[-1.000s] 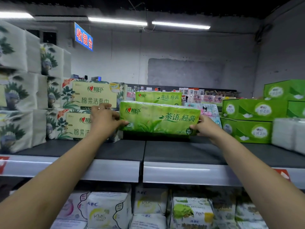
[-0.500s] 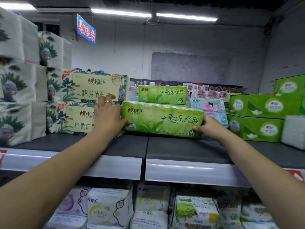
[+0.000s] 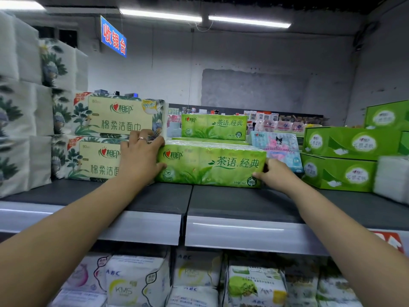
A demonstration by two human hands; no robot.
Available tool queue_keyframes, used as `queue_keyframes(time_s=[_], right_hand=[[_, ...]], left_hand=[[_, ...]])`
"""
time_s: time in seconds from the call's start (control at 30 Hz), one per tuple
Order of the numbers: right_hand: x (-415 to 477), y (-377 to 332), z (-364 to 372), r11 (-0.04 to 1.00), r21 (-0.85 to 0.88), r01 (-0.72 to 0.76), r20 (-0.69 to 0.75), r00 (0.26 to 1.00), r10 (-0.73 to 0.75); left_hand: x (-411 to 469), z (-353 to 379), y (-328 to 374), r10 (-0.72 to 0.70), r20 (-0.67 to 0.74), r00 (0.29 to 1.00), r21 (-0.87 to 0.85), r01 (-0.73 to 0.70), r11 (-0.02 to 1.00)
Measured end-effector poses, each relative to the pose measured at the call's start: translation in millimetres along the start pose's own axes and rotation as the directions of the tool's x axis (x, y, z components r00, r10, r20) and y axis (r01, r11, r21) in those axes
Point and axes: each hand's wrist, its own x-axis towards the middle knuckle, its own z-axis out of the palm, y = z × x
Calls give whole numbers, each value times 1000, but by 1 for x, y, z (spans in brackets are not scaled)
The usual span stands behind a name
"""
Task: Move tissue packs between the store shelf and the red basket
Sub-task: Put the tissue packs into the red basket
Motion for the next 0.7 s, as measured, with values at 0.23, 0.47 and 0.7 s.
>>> queue_keyframes(time_s=[0.23, 0.47, 0.7], right_hand=[[-7, -1, -1, 999, -22, 33, 17, 999, -33], [-13, 0, -4, 999, -36, -14, 10, 1000, 14], [-20, -1, -17, 950, 310, -42, -173, 980, 100]], left_hand=[[-3, 0, 2, 2, 16, 1000, 19, -2, 1000], [-4, -2, -3, -94, 44, 995, -187, 101, 977], [-11, -19, -3, -212, -72, 975, -448, 158, 880]])
